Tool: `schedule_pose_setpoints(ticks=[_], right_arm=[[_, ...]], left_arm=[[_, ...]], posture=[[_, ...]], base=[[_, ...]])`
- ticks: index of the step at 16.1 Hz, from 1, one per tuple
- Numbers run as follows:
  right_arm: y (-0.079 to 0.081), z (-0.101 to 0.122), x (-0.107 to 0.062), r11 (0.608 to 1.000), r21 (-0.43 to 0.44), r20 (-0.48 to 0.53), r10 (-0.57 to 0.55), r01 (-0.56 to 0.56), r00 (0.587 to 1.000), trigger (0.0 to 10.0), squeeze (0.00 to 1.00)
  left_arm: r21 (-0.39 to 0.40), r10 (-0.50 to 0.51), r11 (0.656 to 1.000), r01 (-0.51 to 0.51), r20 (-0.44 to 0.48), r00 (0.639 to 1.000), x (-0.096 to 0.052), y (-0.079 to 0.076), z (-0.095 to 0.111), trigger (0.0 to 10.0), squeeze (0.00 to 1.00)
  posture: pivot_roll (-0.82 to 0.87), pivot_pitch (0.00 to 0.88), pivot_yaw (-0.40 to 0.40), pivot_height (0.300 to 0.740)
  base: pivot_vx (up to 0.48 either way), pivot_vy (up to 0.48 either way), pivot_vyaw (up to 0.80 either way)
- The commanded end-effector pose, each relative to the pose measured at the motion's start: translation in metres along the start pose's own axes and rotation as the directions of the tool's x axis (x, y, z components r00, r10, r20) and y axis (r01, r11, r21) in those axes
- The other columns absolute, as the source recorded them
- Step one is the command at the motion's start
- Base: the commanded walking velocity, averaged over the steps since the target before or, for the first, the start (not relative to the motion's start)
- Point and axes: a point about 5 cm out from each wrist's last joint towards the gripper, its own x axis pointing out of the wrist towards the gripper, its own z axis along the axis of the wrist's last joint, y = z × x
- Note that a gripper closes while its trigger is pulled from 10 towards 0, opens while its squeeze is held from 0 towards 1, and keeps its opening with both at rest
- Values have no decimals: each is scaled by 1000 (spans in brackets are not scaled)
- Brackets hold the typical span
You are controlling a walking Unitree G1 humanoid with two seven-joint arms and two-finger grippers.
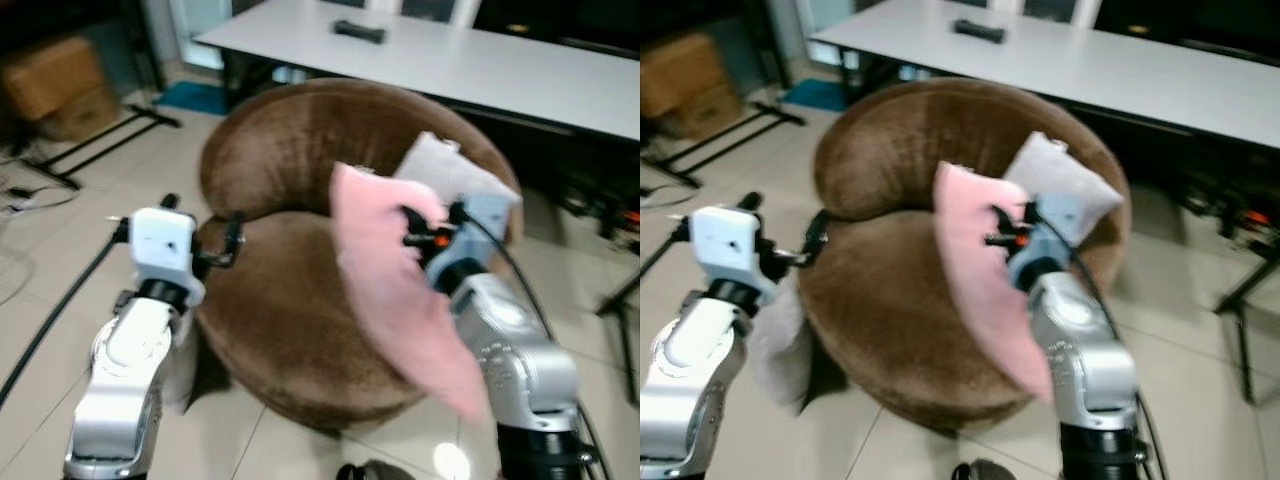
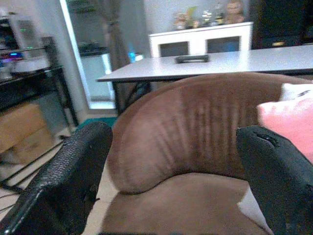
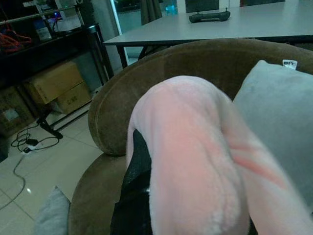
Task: Move the pillow to the sofa from floor
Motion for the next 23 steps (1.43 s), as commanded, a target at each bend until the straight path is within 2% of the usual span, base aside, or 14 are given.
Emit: schedule_pose_setpoints(ticks=[1, 5, 10, 19, 23], right_arm=[[13, 13, 0, 998, -4, 63, 69, -69, 996, 10000, 0], [13, 12, 0, 998, -8, 61, 67, -66, 996, 10000, 0], [4, 10, 1, 1000, 12, 68, 5, -6, 998, 10000, 0], [7, 12, 1, 1000, -3, 80, 31, -31, 996, 10000, 0], [9, 11, 1, 999, -12, 74, 49, -49, 996, 10000, 0]], left_arm=[[3, 0, 1000, 0, 18, 1000, -2, 2, 3, 10000, 0], [2, 22, 1000, -22, 11, 1000, -3, 4, 2, 10000, 0], [-5, 0, 1000, 0, 37, 999, -3, 2, 5, 10000, 0], [-18, -4, 1000, 5, 48, 999, -4, 1, 5, 10000, 0], [-15, -4, 1000, 5, 50, 999, -5, 1, 5, 10000, 0]], posture=[[80, 0, -32, 740], [83, 0, -33, 740], [83, 0, -33, 740], [91, 0, -50, 740], [91, 0, -50, 740]], base=[[0, 0, 0], [0, 0, 0], [0, 0, 0], [255, 0, 0], [265, 0, -541]])
